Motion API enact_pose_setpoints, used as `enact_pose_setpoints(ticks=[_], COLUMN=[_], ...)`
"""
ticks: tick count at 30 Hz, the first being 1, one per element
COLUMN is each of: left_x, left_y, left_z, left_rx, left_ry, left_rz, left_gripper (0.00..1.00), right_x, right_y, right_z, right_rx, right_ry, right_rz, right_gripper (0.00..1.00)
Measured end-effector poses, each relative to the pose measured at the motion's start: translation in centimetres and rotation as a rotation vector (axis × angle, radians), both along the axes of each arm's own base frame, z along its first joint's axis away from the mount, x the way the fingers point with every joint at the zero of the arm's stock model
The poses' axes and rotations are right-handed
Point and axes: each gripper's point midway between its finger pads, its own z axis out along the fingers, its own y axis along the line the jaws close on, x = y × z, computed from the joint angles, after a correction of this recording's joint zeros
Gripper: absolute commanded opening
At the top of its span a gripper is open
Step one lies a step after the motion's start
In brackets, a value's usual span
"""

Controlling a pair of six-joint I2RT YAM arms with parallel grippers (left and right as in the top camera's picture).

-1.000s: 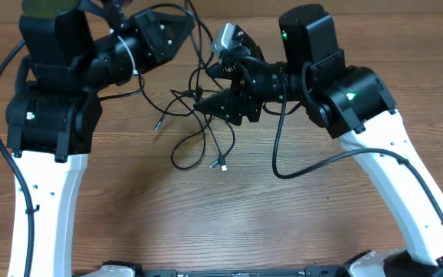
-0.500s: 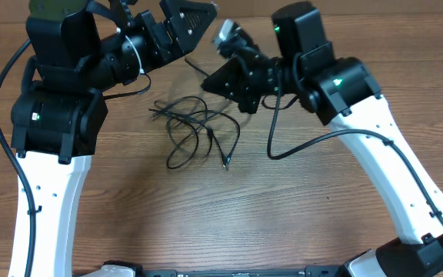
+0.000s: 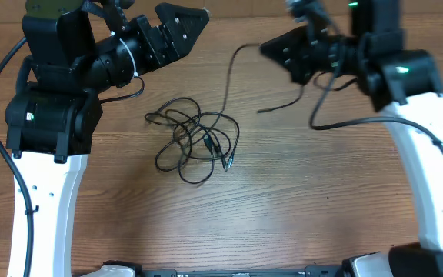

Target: Untangle cables

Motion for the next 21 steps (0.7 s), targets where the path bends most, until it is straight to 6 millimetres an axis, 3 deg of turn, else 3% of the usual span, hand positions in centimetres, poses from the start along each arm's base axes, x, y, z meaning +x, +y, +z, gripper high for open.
enact_pose_setpoints(ticks=[5,12,17,21], left_x=[-0.1,-0.2,-0.2,-0.2], left_y=[0.0,0.0,0.0,0.0], left_z=[-0.4,-0.5,-0.6,-0.6], left_rx=[0.021,0.042,0.044,0.047], left_ry=[0.001,-0.02,-0.014,-0.016], left_rz=[-0.007,-0.015,-0.016,-0.017], left_gripper=[1.0,1.0,1.0,1.0], right_x=[1.6,1.8,-1.4,-5.5], right_y=[-7.2,-20.0,-30.2,-36.2], right_z=[2.6,8.1,13.2,15.4], right_rx=[-0.042,-0.127,-0.209,-0.271], right_ry=[-0.092,-0.292,-0.464,-0.517], right_rz=[-0.245,-0.673,-1.044,-1.293], right_gripper=[0.04,0.04,0.04,0.04])
